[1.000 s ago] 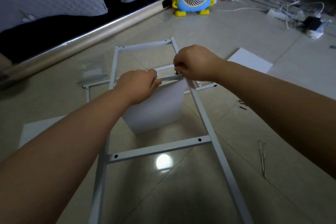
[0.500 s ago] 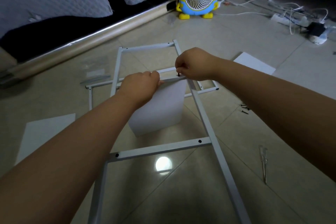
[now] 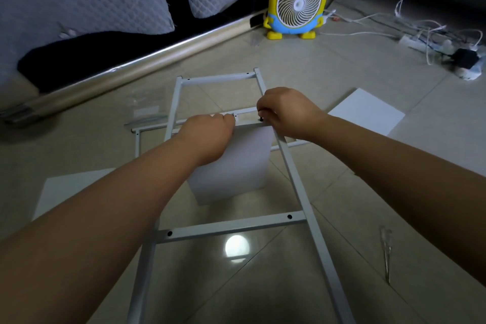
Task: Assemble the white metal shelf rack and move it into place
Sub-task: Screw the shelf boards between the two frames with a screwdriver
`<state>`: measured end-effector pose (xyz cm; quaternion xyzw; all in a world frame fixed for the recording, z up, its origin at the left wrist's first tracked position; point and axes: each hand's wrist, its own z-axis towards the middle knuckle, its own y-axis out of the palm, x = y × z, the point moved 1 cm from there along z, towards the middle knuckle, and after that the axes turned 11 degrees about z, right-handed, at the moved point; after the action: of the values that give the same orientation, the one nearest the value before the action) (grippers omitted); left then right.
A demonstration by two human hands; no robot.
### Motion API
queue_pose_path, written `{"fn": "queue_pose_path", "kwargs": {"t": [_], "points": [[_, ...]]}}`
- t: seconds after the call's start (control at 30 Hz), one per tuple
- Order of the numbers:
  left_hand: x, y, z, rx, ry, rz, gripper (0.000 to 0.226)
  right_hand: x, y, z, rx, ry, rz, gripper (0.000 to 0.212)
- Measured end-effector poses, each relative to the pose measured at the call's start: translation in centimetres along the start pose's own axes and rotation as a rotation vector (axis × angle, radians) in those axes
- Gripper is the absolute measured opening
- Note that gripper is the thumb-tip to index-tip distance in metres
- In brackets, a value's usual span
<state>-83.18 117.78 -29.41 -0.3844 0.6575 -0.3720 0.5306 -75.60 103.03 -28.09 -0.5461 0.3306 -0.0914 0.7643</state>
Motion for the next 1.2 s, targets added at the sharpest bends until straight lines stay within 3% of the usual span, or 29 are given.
{"fn": "queue_pose_path", "kwargs": {"t": [0.23, 0.47, 0.57, 0.8, 1.2], "points": [[0.7, 0.1, -0.1, -0.001, -0.092, -0.094, 0.026, 0.5, 0.6, -0.3, 0.089, -0.060, 0.068, 0.020], [-0.4, -1.0, 0.6, -0.121, -0.018, -0.385, 0.013, 0.8, 0.8, 0.0, 0.094, -0.102, 0.130, 0.032], [0.0, -1.9, 1.7, -0.170, 0.016, -0.442, 0.027, 1.1, 0.8, 0.2, 0.094, -0.118, 0.153, 0.032], [-0.5, -2.2, 3.0, -0.184, 0.110, -0.423, 0.033, 1.7, 1.1, 0.3, 0.134, -0.119, 0.178, 0.029], [-0.4, -1.7, 2.5, -0.071, 0.104, -0.361, 0.019, 1.3, 1.1, -0.7, 0.172, -0.098, 0.183, 0.026]]}}
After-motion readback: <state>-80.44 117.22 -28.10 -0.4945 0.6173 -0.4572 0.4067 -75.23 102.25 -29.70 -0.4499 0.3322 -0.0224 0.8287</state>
